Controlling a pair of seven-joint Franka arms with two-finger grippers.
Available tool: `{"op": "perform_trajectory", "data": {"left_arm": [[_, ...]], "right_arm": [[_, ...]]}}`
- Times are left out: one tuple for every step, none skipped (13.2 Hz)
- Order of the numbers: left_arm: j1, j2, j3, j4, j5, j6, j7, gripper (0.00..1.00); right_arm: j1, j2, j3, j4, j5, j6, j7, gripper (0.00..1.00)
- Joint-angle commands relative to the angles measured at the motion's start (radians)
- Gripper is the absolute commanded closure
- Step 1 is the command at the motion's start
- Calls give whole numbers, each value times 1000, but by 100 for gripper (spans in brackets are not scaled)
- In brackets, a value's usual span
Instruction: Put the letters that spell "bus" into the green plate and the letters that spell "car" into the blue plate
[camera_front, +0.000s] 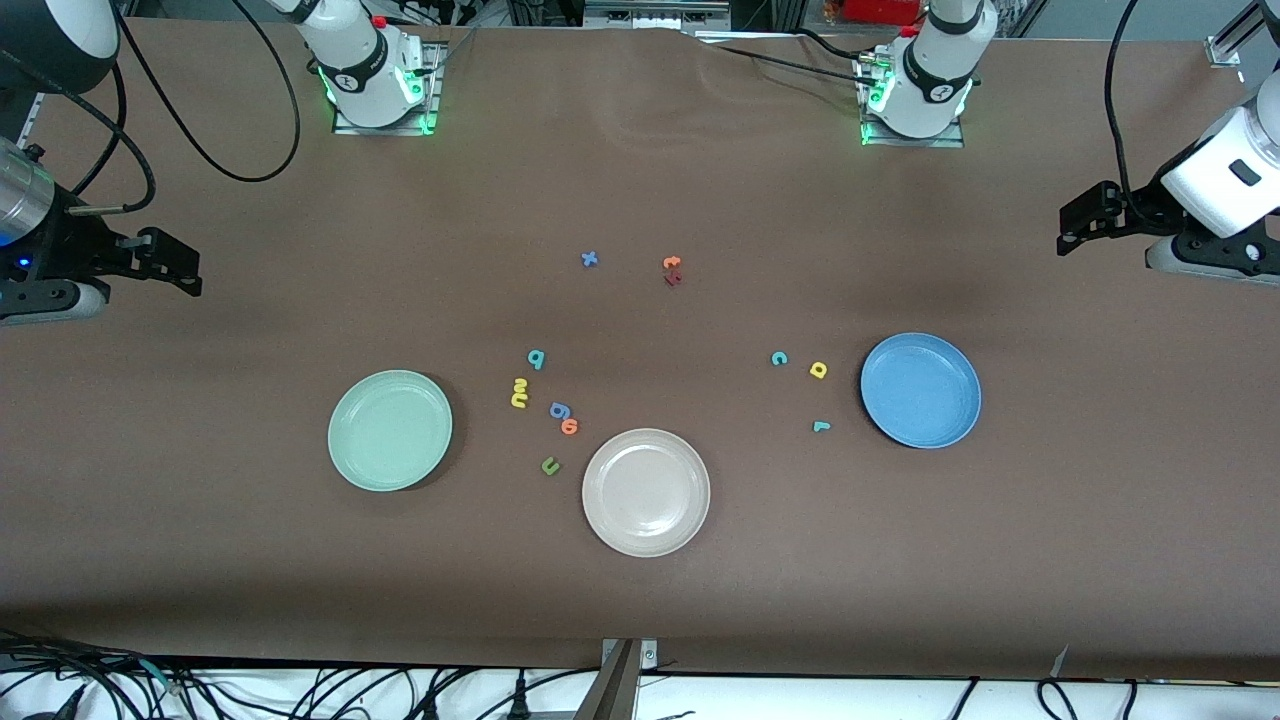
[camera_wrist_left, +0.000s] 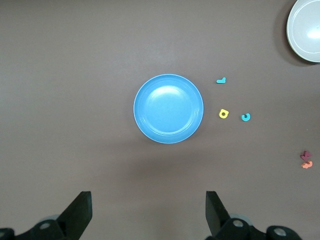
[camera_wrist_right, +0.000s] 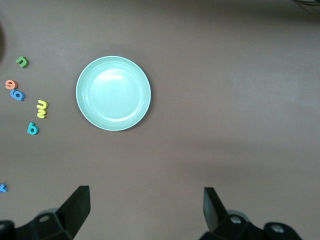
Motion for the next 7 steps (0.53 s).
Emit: {"op": "perform_trajectory", "data": {"left_arm": [[5, 13, -2, 30, -7, -24, 0, 0], [1, 13, -4, 30, -7, -24, -2, 0], [-6, 13, -5, 29, -9, -24, 0, 0], [-12, 27, -7, 30, -9, -24, 0, 0], [-15, 51, -10, 30, -10, -26, 0, 0], [-18, 61, -32, 29, -10, -26, 0, 0], [-24, 71, -51, 30, -9, -24, -6, 0]], "right_arm": [[7, 10, 1, 28, -11, -18, -2, 0], [7, 10, 1, 28, -10, -16, -2, 0], [7, 10, 1, 29, -8, -15, -2, 0], [8, 10, 3, 28, -8, -16, 1, 0], [7, 10, 3, 28, -8, -18, 0, 0], [7, 10, 3, 28, -8, -16, -2, 0], [7, 10, 3, 28, -8, -16, -2, 0]]}}
